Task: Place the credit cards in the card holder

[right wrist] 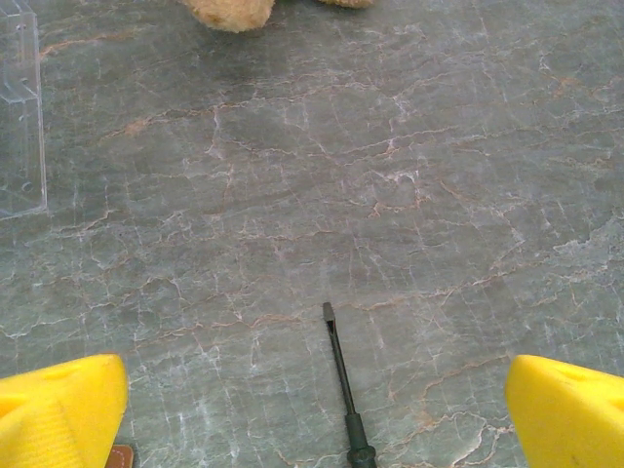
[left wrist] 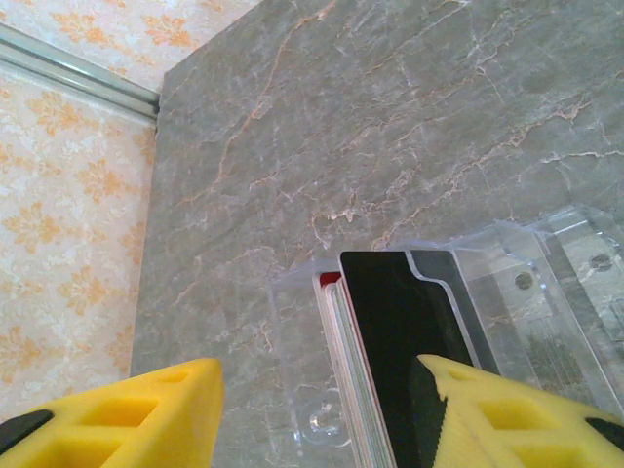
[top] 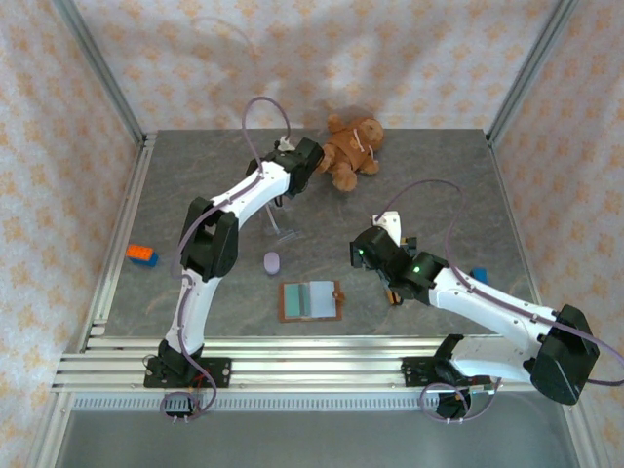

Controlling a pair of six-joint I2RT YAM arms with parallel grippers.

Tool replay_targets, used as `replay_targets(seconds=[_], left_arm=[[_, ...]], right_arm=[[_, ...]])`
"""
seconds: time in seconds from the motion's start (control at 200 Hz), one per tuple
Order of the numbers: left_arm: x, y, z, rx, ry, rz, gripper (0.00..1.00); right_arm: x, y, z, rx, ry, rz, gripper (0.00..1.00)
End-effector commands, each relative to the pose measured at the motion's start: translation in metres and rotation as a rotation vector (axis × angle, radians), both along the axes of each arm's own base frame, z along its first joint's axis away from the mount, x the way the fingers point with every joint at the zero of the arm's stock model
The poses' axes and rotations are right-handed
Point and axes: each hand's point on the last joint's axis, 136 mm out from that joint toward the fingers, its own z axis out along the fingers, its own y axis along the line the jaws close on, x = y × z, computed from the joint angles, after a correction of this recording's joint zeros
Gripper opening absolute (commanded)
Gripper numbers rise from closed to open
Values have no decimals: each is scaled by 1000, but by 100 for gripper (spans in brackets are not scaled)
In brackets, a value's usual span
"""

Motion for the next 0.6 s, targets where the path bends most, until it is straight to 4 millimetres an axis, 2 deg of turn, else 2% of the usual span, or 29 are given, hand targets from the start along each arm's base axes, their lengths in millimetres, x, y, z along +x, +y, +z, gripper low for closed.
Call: replay_targets(seconds=[0.0,0.29,0.596], left_arm=[[-10,13,10,-39,-15,56,56],[-14,11,-4,-101,-10,90,56],[-12,20,-13,-88,2,125,56]], right_arm=[[-1,-4,-1,-5,10,-18,99],[1,-1,-2,-1,12,-13,99],[1,-2,-2,-9,11,-14,99]])
